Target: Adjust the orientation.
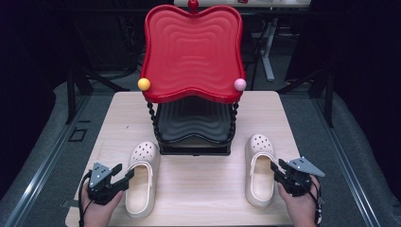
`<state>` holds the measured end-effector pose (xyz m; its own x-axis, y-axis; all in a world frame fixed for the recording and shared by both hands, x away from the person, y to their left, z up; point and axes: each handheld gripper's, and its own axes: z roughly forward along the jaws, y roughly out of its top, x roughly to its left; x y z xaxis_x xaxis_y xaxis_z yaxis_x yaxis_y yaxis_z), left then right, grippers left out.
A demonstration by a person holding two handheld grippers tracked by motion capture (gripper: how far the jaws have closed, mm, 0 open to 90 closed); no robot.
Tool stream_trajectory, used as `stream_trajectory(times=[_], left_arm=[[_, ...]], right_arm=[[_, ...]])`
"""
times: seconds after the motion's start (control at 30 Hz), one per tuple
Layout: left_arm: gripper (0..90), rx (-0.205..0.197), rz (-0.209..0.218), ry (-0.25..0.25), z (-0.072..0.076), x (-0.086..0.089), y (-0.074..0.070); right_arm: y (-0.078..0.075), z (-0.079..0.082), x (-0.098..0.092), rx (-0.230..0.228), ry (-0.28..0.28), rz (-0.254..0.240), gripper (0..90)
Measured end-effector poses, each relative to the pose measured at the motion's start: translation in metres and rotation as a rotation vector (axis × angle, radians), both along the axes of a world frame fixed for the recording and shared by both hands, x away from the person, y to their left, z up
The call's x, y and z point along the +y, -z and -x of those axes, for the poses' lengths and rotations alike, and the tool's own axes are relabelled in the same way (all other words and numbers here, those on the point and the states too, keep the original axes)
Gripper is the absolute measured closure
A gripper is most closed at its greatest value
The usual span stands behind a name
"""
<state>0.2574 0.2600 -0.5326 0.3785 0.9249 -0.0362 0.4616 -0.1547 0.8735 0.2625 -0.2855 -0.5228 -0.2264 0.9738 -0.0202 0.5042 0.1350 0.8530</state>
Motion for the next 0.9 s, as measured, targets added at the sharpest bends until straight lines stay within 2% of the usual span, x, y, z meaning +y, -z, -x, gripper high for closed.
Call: stream_trajectory(times=[0.07,0.27,0.37,0.47,0.63,0.9], left_arm=[[47.8,-0.001,0.0,0.0,0.0,-0.001,0.0],[47.8,0.003,-0.005,0.008,0.0,-0.003,0.001],[47.8,0.007,-0.01,0.013,0.0,-0.003,0.001],[47.8,0.005,-0.01,0.013,0.0,-0.003,0.001],[47.8,0.005,-0.008,0.011,0.0,-0.003,0.001],[47.9,0.004,-0.006,0.015,0.001,-0.004,0.001]], right_arm=[[0.003,-0.002,0.002,0.022,0.009,0.034,64.2],[0.006,-0.006,0.008,0.062,0.032,0.064,67.2],[0.008,-0.008,0.009,0.065,0.033,0.086,70.2],[0.005,-0.008,0.005,0.078,0.031,0.048,72.6],[0.004,-0.006,0.007,0.083,-0.027,0.018,73.1],[0.002,-0.004,0.019,0.071,-0.124,0.031,73.2]])
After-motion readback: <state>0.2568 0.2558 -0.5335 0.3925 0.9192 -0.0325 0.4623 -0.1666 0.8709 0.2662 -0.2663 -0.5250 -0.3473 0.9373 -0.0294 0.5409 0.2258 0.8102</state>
